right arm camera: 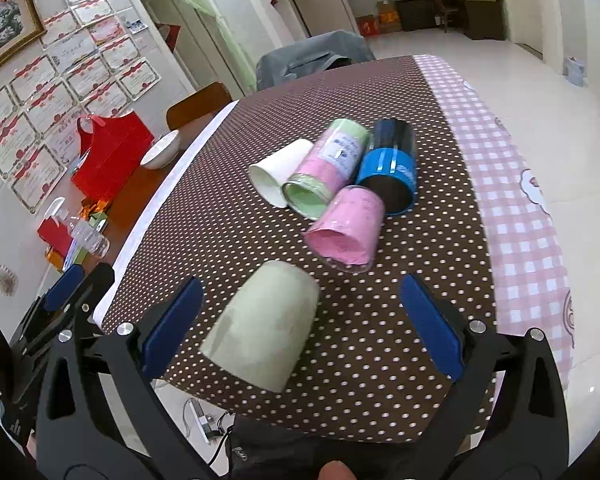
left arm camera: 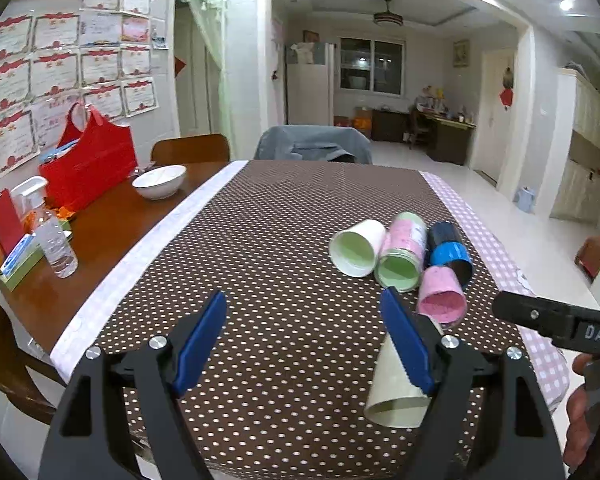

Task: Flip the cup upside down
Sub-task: 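Grasp the pale green cup with the right tool while the left tool releases it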

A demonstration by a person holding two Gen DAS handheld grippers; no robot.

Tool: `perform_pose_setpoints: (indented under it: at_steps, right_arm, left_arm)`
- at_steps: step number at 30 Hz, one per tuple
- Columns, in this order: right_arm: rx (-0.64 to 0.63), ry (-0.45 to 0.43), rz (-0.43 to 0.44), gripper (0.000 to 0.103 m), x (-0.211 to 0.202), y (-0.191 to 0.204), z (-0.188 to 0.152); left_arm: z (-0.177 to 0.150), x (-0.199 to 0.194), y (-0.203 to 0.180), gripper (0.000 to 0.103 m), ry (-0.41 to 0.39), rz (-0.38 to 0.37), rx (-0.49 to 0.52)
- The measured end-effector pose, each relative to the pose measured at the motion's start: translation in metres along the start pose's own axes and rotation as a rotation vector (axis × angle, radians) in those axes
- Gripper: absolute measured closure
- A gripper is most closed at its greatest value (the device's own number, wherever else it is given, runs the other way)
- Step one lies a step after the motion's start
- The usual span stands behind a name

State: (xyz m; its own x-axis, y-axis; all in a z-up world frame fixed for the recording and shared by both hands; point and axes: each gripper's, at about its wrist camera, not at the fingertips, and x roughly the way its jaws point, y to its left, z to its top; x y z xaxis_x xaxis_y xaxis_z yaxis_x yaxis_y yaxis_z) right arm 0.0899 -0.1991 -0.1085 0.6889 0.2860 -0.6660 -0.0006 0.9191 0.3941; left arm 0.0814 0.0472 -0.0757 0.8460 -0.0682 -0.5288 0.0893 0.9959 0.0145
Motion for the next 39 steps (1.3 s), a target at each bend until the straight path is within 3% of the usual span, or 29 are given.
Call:
perform_pose_setpoints:
  at_steps: [21,33,39]
  right_arm:
    - [-0.006,0.129,0.007,0.006,0.029,0.033,0.004]
    - [0.171,0.317,0.074,0.006,0.082,0.01,-0.001]
    - [0.227,0.354,0.072,0.006,0.1,0.003,-0.001]
  left_arm:
    - [-0.005,0.003,0.053,0.025,-0.037,0.076,-0.111]
    - [-0.013,0.017,0.045,0.025,0.011,0.055,-0.083]
    - [-0.016,0.022,0.044,0.025,0.03,0.058,-0.075]
